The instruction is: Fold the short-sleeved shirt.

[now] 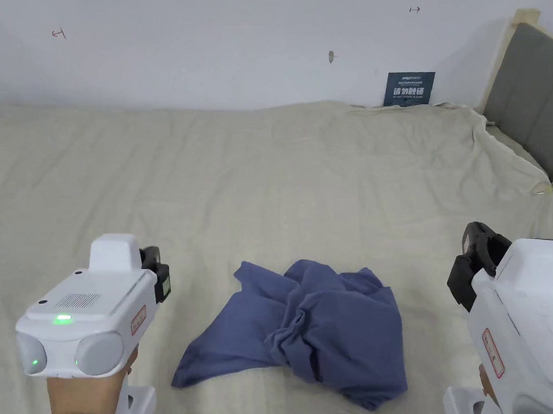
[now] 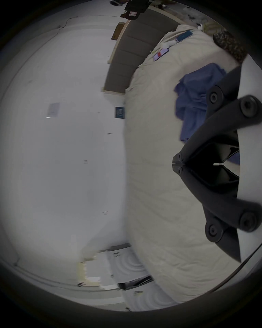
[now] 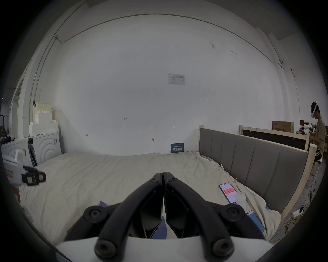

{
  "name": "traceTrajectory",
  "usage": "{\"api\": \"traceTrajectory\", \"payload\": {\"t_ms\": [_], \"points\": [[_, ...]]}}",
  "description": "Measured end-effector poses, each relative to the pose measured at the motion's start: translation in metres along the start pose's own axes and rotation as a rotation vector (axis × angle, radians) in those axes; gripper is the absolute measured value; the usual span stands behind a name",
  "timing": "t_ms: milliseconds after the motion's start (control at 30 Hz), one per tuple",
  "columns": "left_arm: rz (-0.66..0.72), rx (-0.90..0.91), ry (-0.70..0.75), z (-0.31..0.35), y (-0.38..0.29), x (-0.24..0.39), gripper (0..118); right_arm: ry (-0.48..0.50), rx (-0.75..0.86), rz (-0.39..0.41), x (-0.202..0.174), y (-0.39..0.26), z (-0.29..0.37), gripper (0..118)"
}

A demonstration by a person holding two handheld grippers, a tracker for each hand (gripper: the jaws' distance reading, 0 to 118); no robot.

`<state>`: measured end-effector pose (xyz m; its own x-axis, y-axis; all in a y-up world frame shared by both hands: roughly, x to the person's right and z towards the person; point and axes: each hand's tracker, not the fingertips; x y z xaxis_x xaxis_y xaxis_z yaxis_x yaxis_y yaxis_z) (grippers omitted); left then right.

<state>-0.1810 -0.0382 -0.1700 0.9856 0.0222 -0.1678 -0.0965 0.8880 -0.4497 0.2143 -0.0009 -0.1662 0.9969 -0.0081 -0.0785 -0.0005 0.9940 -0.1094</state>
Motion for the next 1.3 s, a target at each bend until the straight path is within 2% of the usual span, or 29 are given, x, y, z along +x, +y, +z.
{"api": "traceTrajectory", "payload": {"t_ms": [300,367,433,467,533,600,633,767,900,967,1033,1067,1100,1133,1300], "points": [[0.126,-0.397,-0.090,-0.059,-0.057,-0.012,0,0.004,-0.040,-0.006,-0.001,-0.013,-0.008,0],[0.107,-0.439,-0.079,-0.068,-0.071,-0.012,5,0.004,-0.050,-0.007,-0.001,-0.016,-0.009,0],[0.087,-0.494,-0.053,-0.075,-0.085,-0.010,21,0.003,-0.061,-0.005,-0.001,-0.020,-0.011,0],[0.078,-0.521,-0.053,-0.079,-0.091,-0.010,32,0.002,-0.066,-0.004,-0.001,-0.022,-0.012,0],[0.068,-0.555,-0.055,-0.084,-0.100,-0.008,65,0.002,-0.078,-0.006,-0.001,-0.025,-0.014,0],[0.055,-0.566,-0.047,-0.088,-0.108,-0.004,80,0.002,-0.090,-0.007,-0.001,-0.028,-0.016,0],[0.046,-0.571,-0.046,-0.090,-0.111,-0.002,81,0.002,-0.094,-0.008,-0.001,-0.030,-0.017,0],[0.014,-0.586,-0.034,-0.100,-0.118,0.008,81,0.002,-0.114,-0.007,-0.001,-0.036,-0.020,0],[-0.004,-0.634,-0.038,-0.113,-0.127,0.016,73,0.004,-0.131,-0.007,-0.001,-0.039,-0.023,0],[-0.023,-0.656,-0.055,-0.114,-0.131,0.021,48,0.005,-0.138,-0.007,-0.001,-0.040,-0.023,0],[-0.055,-0.642,-0.050,-0.110,-0.129,0.025,39,0.006,-0.146,-0.003,0.000,-0.042,-0.025,0],[-0.053,-0.644,-0.061,-0.111,-0.128,0.025,29,0.008,-0.151,0.000,0.000,-0.043,-0.027,0],[-0.038,-0.640,-0.073,-0.111,-0.127,0.025,13,0.011,-0.159,0.003,0.000,-0.044,-0.029,0],[-0.009,-0.635,-0.097,-0.111,-0.127,0.024,5,0.013,-0.167,0.004,0.001,-0.045,-0.031,0],[0.047,-0.582,-0.117,-0.098,-0.118,0.014,1,0.039,-0.281,-0.015,0.004,-0.057,-0.062,0]]}}
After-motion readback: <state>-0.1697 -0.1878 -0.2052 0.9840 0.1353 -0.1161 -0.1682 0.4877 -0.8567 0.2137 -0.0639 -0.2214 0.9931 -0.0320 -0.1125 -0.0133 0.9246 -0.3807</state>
